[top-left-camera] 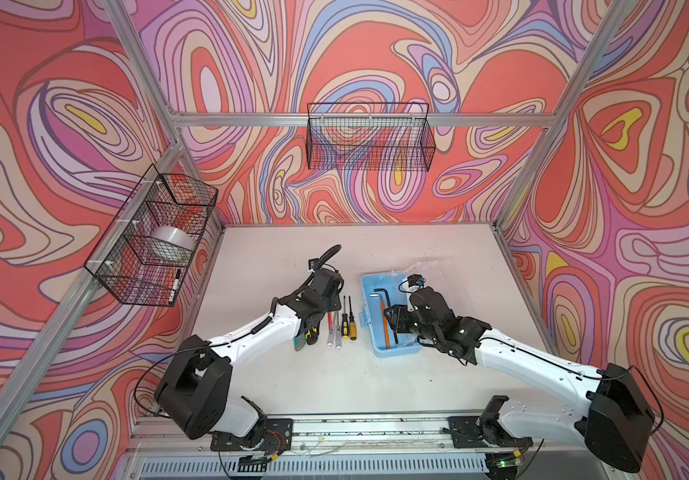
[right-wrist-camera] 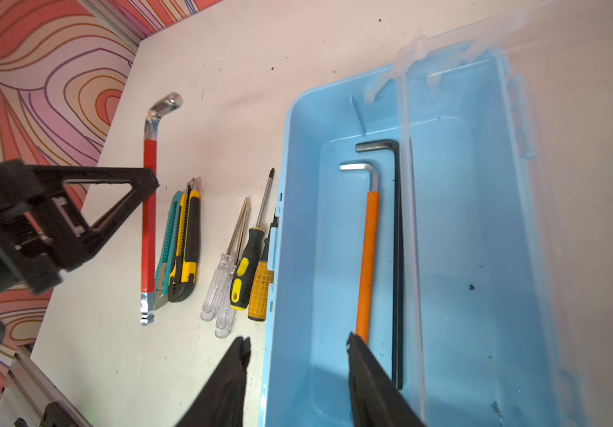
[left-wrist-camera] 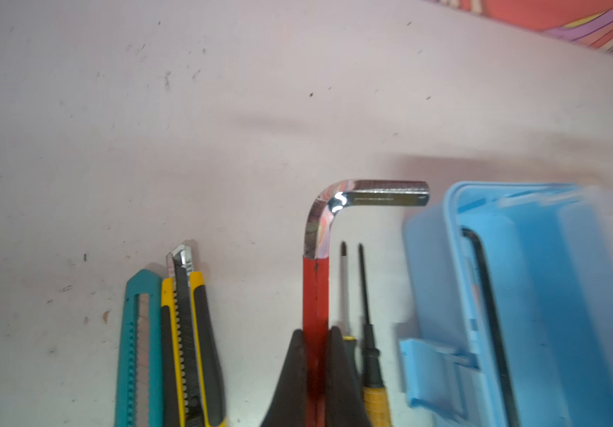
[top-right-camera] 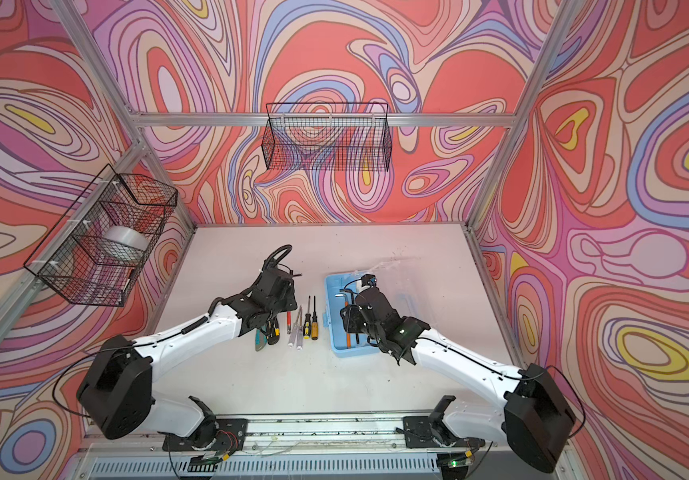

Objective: Pack the tool kit
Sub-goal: 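Carry the red-handled hex key over the blue box, then lower the red hex key beside the others and open the left gripper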

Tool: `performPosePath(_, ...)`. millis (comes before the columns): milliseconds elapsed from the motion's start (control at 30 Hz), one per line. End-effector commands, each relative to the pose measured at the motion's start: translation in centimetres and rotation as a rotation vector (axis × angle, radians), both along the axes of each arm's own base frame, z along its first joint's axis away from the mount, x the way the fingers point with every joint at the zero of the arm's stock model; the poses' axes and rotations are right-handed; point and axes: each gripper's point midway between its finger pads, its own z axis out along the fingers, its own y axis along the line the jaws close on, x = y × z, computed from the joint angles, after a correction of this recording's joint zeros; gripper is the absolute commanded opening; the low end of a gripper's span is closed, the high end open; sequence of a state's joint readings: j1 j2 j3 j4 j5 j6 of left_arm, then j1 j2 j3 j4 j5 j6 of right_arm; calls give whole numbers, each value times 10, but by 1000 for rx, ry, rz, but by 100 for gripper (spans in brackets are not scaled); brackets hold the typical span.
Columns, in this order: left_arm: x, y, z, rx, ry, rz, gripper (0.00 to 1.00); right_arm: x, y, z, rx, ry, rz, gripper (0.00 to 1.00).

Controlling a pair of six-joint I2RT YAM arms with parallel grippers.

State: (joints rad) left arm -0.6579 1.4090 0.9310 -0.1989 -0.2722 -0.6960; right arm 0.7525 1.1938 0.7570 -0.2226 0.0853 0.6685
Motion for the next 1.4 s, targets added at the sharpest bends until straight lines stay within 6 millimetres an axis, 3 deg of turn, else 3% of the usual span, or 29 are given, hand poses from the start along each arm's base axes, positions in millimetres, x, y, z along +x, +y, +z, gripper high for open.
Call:
performPosePath(0,-12,-43,26,-170,-34,-57,0,0,-4,10,24,-36,-22,46)
performPosePath(200,-21,-105,30,-336,-18,-138,0,-1,-14,18,16,-57,-55,46)
performPosePath(433,-9,-136,13,-311,10,-175,0,-6,-19,18,24,-55,-64,46)
performPosePath(700,-4,-141,4,-301,20,-164,0,-10,-26,13,22,-54,-80,46)
performPosePath(1300,1,-145,-42,-229,107,-138,0,-9,-27,-4,-9,-30,-85,47)
performPosePath(1367,2,-145,-47,-221,116,-132,5,-9,-29,-5,-15,-31,-87,47)
